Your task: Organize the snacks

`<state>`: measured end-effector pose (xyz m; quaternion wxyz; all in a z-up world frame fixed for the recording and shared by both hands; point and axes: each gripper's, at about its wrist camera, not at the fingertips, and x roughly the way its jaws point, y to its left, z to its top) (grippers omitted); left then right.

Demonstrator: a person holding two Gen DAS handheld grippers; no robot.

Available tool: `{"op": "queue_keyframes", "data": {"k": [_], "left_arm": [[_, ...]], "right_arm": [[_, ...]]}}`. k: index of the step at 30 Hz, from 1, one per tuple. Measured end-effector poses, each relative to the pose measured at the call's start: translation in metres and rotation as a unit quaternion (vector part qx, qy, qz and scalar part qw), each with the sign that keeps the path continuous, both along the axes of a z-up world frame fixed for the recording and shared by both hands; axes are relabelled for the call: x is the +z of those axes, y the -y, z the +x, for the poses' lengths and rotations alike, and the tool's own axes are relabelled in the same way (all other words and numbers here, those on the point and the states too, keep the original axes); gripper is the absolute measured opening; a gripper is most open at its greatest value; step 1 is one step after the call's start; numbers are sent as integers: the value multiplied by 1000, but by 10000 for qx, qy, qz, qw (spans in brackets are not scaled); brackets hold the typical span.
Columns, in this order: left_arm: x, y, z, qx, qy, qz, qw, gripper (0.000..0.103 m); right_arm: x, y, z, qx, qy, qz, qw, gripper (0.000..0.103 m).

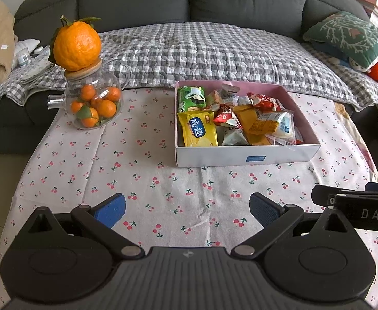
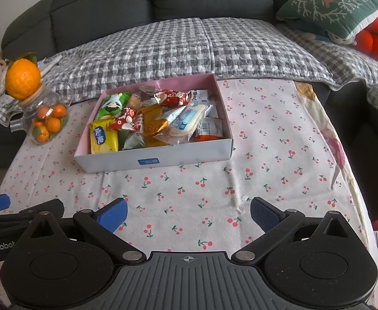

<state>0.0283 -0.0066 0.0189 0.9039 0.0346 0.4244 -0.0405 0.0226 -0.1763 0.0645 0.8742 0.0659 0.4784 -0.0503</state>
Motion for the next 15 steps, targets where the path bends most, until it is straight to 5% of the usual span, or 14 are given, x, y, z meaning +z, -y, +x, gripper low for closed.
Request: {"op": "queue_keyframes", "data": {"k": [15], "left_arm": [[1,0,-1,-50,-22,-59,10000,102]], "right_arm": [[-2,0,0,-3,-28,-37,10000,102]]}}
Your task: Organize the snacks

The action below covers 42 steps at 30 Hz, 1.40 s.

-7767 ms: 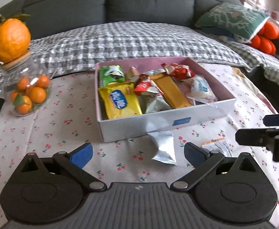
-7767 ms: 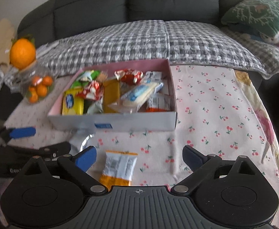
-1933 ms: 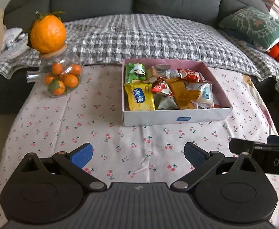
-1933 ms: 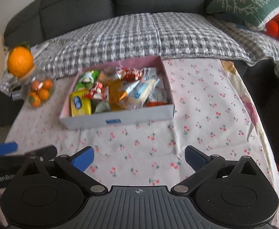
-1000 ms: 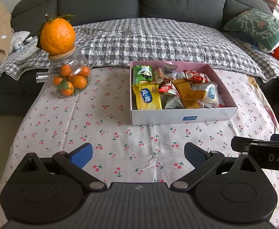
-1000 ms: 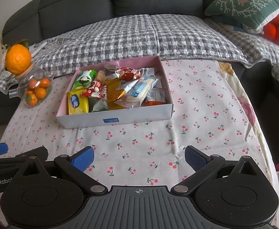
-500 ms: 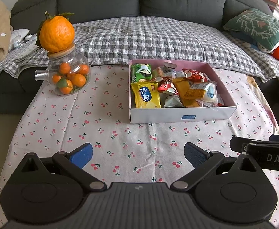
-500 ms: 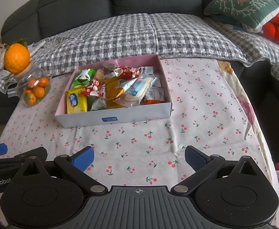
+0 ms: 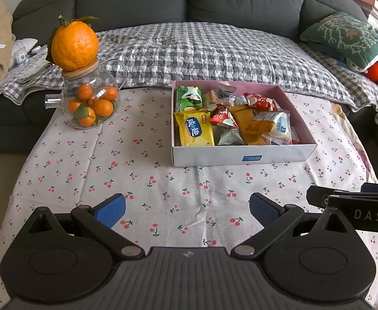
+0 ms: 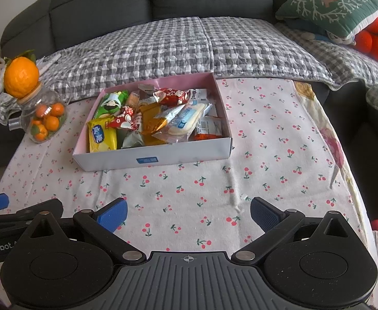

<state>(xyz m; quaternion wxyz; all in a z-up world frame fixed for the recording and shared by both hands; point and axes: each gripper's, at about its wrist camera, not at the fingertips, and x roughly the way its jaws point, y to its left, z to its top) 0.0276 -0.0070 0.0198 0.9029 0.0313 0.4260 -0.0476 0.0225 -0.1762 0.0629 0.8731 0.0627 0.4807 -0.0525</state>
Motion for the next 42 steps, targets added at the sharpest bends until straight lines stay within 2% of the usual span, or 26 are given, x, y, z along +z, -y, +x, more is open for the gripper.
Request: {"op": "queue_keyframes", "data": {"k": [42], "left_arm": [[-2,0,1,25,-80,-48,10000,102]], "right_arm": [[-1,-1,1,6,-26,-16,10000,102]]}}
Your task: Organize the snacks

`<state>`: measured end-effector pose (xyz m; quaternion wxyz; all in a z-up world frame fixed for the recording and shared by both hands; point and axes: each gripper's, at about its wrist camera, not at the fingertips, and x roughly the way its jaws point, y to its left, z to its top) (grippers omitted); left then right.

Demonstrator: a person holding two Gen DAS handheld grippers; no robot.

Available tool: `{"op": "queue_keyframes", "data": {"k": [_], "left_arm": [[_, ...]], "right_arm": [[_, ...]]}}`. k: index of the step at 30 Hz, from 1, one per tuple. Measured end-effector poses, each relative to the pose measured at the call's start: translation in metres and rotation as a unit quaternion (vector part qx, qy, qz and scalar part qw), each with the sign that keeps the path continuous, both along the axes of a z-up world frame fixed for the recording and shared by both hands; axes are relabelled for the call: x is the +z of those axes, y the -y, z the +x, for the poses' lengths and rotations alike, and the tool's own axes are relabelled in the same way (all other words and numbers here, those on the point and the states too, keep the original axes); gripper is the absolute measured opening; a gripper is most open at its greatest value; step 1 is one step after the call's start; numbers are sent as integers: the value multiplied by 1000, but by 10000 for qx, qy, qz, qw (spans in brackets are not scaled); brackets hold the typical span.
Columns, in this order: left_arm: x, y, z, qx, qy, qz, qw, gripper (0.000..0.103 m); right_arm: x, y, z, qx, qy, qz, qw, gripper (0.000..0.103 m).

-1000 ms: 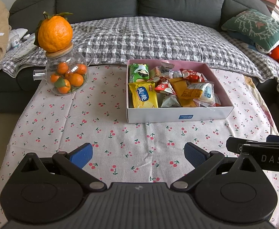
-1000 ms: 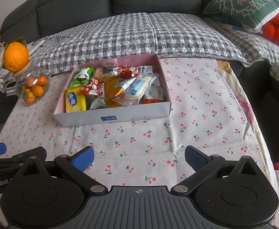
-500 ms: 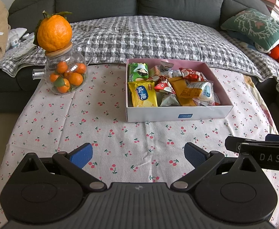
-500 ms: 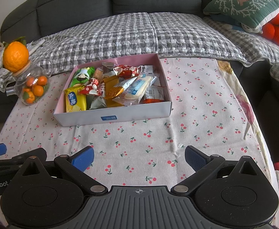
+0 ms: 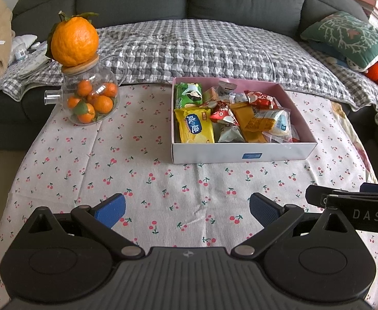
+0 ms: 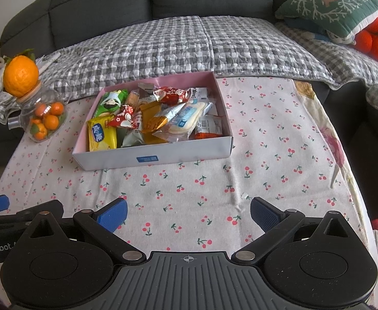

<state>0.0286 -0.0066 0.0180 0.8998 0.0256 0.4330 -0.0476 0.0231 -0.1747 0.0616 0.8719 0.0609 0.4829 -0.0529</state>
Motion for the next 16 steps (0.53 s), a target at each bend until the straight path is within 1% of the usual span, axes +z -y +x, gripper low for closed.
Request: {"op": "queue_keyframes", "data": {"k": [7,13,16], "left_arm": [[0,-1,0,0,-22,-2,10000,102],[1,0,-1,-9,34,43,10000,102],[0,-1,0,-28,-11,22,10000,102]], "right_arm": [[-1,0,0,3,-13,8,10000,102],[-1,-1,0,6,-12,2,10000,102],[-1,-2,0,10,-15,2,10000,102]]}}
